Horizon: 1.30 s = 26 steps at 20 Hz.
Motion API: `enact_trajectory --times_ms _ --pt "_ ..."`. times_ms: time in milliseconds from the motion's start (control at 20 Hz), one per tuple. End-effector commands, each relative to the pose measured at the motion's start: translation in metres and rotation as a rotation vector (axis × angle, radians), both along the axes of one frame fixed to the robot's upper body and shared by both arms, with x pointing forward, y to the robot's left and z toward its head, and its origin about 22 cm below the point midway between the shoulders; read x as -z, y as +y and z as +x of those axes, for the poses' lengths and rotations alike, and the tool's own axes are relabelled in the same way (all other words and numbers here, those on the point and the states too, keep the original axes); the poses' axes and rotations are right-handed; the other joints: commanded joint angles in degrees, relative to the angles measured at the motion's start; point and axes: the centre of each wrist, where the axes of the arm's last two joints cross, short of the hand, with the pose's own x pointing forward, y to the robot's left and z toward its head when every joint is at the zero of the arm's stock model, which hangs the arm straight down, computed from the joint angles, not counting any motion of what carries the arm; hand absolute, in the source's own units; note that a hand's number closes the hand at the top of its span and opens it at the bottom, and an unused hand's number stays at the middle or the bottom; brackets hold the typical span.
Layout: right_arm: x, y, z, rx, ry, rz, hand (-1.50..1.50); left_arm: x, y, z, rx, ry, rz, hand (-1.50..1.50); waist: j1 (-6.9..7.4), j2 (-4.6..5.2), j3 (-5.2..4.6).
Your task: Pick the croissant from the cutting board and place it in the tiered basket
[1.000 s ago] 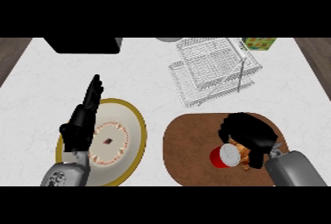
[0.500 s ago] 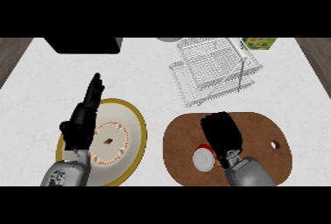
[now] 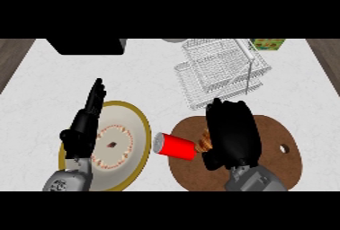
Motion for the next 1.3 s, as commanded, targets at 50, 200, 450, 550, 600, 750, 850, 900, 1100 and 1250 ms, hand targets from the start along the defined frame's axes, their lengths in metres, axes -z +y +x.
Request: enact_trajectory --times_ms 50,200,450,550,600,750,850,900,1100,1250 --pt "-0.074 0.002 -0.027 0.012 -0.114 0.077 1.50 -0.015 0.005 0.015 0.014 0.002 -0.001 0.00 0.08 -0.01 0.01" --pt "-0.109 -0.011 -0.024 0.030 -0.144 0.126 1.50 -0.016 0.002 0.024 0.008 0.001 -0.015 0.00 0.05 0.16 0.01" --pt "-0.149 -0.010 -0.014 0.076 -0.144 0.156 1.50 -0.007 -0.012 0.008 0.008 -0.015 -0.008 0.00 0.47 0.09 0.01" --pt "-0.159 -0.027 -0.012 0.069 -0.159 0.251 1.50 -0.005 0.000 0.005 0.018 0.006 0.001 0.00 0.33 0.08 0.03" --pt "-0.152 -0.033 0.007 0.072 -0.132 0.335 1.50 0.000 -0.005 0.002 0.012 -0.010 0.013 0.00 0.60 0.20 0.04" --pt "-0.164 -0.027 0.024 0.073 -0.130 0.462 1.50 0.001 -0.005 0.012 0.029 -0.010 0.018 0.00 0.78 0.28 0.03" --pt "-0.168 -0.009 0.044 0.068 -0.122 0.423 1.50 -0.006 -0.005 0.018 0.024 -0.006 -0.013 0.00 0.65 0.37 0.03" --pt "-0.176 0.003 0.044 0.079 -0.128 0.383 1.50 0.000 -0.008 0.010 0.016 0.002 0.014 0.00 0.72 0.30 0.03" --pt "-0.171 0.002 0.074 0.105 -0.152 0.406 1.50 0.000 0.000 0.013 0.025 0.001 -0.008 0.00 0.69 0.47 0.03" --pt "-0.185 -0.011 0.090 0.139 -0.192 0.343 1.50 0.006 0.007 0.009 0.009 -0.011 0.009 0.00 0.66 0.48 0.03"
